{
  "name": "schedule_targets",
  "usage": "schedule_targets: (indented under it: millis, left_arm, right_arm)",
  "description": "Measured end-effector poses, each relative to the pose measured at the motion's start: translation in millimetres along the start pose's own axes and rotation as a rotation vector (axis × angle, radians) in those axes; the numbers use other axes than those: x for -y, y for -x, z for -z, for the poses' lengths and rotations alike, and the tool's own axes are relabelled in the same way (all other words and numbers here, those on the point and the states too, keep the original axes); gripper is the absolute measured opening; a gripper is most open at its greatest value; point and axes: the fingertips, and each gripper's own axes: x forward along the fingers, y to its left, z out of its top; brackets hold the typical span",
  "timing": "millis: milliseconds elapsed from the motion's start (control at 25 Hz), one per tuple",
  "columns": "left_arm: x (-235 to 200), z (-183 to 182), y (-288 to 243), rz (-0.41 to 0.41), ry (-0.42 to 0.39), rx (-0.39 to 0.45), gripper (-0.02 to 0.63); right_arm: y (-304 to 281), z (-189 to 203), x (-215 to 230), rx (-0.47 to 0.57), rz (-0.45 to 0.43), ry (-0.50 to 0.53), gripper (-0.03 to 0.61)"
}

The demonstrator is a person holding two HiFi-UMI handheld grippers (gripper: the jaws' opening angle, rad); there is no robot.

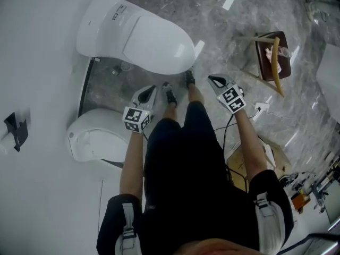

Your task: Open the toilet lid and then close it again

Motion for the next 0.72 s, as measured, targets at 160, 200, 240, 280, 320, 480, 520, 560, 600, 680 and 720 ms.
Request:
schedule_targets:
  millis: [160,200,240,280,320,480,520,560,600,680,720]
  left_arm:
    - [-39.3,27.5,-32.9,-0.04,0.064,-0.007,0.011]
    - [-48.3,35.5,-41.2,-0.047,0.078,-0.011,0.011]
    - [-57.2,44.2,-49.8,-0.054,0.094,-0.015,0.011]
    - [-66.6,53.6,-58.8,-0.063,0.113,-0.019,0.011]
    - [-76.9,63.9,-67.8,-0.075,0.139,-0.022,0.011]
    - [-119.8,110.6,-96.4,-0.14,0.283,-0.016,0.011]
    - [-127.8,121.8,-102.3,-0.153,0.308,-0.017,0.011]
    - [-134.0,133.6,-108.6,-0.162,0.324,-0.026,0.011]
    - [-138.9,146.4,-115.1,-0.168,0.332,-0.043,0.011]
    - [-146.3,173.9,-128.3,-0.174,0.338,-0.091,0.012]
    - [-149.8,187.2,-134.8,-0.174,0.343,-0.114,0.012]
  right_arm:
    - [-46.2,13.8,29.6,-0.018,0.001,-0.002,0.005]
    - [-57.7,19.1,35.7,-0.021,0.0,-0.008,0.003]
    - [-69.4,25.8,41.6,-0.027,-0.001,-0.017,0.003]
    - [-81.7,34.0,47.3,-0.035,-0.003,-0.029,0.004]
    - [-94.6,43.6,52.6,-0.045,-0.005,-0.049,0.003]
    - [-141.6,86.2,68.2,-0.084,-0.009,-0.169,0.003]
    - [-151.5,94.7,71.5,-0.091,-0.007,-0.186,0.005]
    - [-161.1,102.0,74.7,-0.096,-0.007,-0.196,0.005]
    - [-170.7,108.4,77.7,-0.1,-0.007,-0.202,0.003]
    - [-189.7,119.5,84.0,-0.107,-0.008,-0.207,0.005]
    - [-199.1,123.5,87.7,-0.109,-0.007,-0.209,0.005]
